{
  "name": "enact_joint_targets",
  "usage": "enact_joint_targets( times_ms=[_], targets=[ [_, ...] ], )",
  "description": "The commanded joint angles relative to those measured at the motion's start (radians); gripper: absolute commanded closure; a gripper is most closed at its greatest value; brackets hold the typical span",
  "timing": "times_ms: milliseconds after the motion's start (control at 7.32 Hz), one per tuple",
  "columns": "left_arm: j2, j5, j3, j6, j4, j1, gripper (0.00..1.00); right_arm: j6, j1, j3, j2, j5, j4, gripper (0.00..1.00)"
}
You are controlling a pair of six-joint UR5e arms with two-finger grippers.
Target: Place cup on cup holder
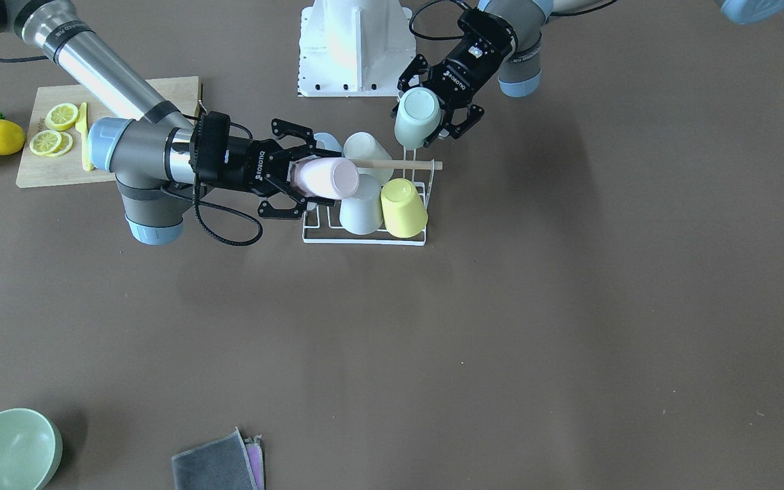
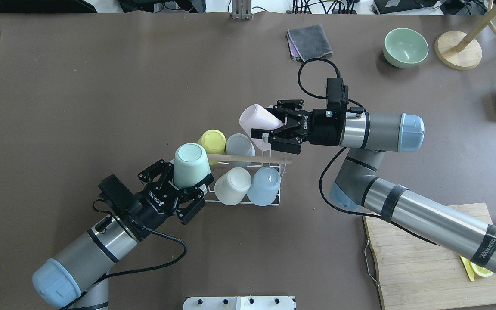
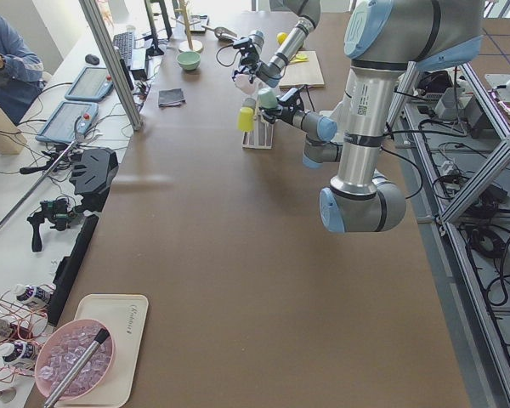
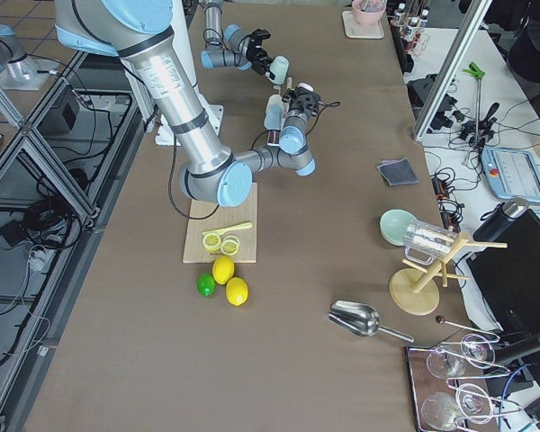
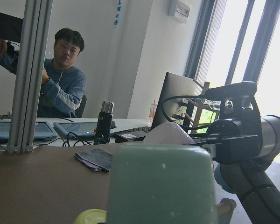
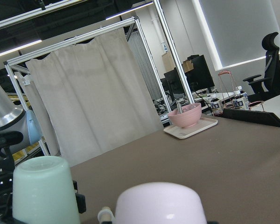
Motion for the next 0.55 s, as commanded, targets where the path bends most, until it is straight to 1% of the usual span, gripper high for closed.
enact_joint_targets(
  times_ms=[0, 410],
  targets=[
    [0.004, 0.021, 0.001, 0.003, 0.001, 0.004, 0.24, -0.001, -0.001, -0.057, 0.029, 0.001, 0.001, 1.00],
    [-0.001, 0.038, 0.023, 0.003, 0.008, 0.005, 0.24, -0.001, -0.001, -0.060, 0.023, 0.004, 0.010, 1.00]
  ],
)
